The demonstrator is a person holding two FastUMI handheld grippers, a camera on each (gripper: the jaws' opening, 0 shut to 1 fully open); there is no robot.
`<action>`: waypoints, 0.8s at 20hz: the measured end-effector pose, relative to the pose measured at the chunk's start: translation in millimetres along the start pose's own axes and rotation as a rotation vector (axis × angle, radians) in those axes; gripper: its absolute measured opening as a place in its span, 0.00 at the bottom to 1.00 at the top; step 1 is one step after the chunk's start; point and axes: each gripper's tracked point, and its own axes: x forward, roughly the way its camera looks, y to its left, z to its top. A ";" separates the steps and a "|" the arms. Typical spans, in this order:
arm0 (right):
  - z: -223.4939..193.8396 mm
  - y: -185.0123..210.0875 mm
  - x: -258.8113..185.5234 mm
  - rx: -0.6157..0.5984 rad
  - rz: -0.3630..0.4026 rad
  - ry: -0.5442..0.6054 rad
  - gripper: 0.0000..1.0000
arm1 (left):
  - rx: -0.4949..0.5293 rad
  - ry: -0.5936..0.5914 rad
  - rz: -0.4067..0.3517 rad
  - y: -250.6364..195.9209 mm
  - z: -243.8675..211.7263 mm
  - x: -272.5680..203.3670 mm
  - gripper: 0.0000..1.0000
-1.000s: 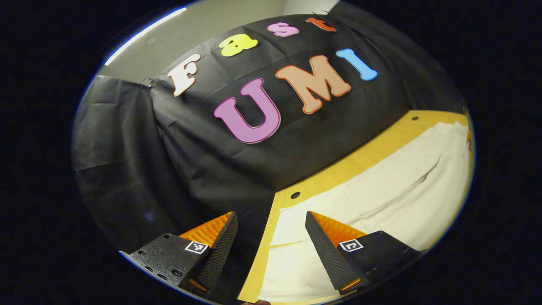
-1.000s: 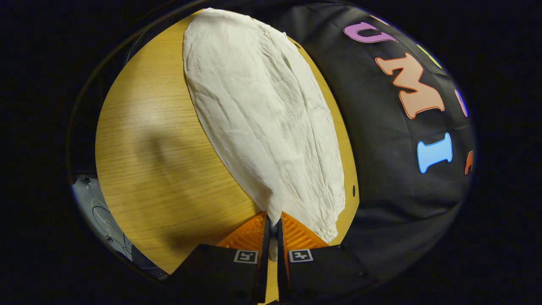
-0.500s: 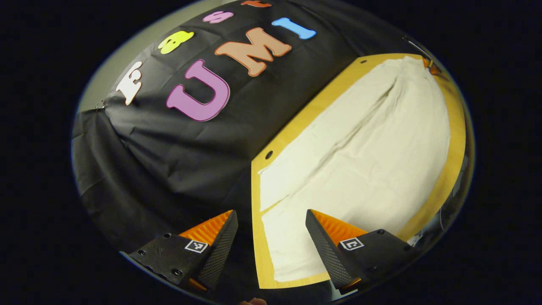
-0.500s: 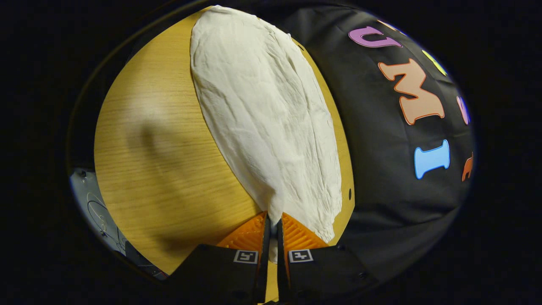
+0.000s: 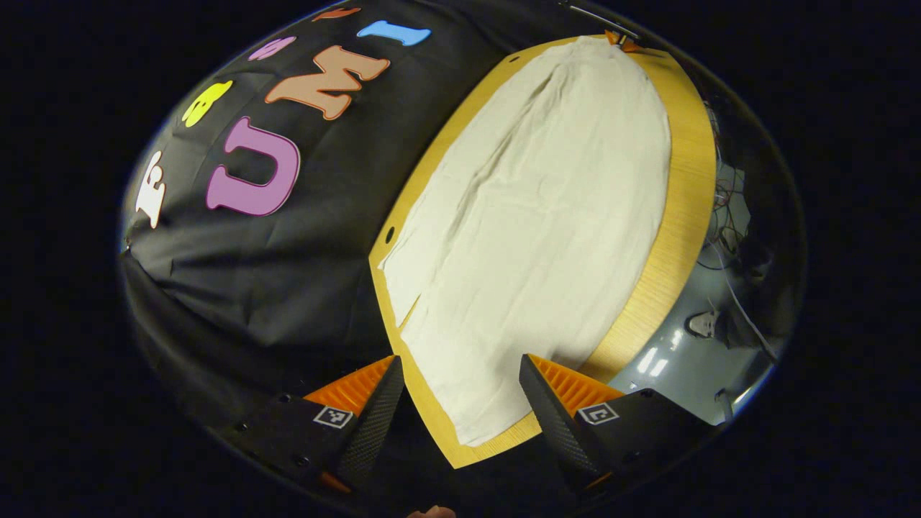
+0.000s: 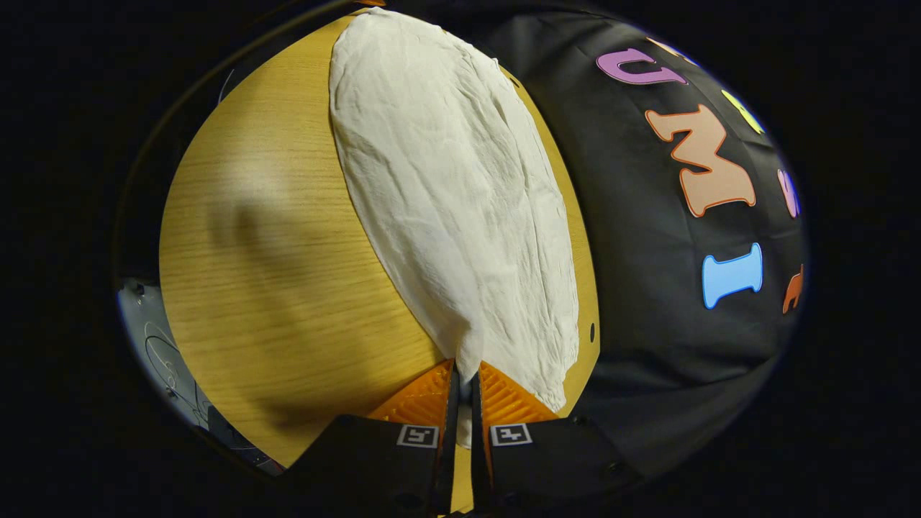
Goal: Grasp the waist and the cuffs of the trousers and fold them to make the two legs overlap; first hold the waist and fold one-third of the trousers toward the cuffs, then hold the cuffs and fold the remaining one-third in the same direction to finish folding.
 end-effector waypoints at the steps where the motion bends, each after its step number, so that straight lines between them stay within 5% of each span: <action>1: 0.1 0.3 1.4 -0.003 -0.001 0.001 0.12 | 0.018 0.005 -0.026 -7.4 -3.3 -1.3 0.98; 8: 1.9 -1.6 6.3 -0.009 -0.007 0.001 0.12 | 0.119 0.035 -0.125 -37.8 -11.8 12.4 0.97; 16: 2.9 -2.4 6.3 -0.008 -0.026 0.001 0.16 | 0.239 0.013 -0.114 -31.9 -2.0 31.7 0.92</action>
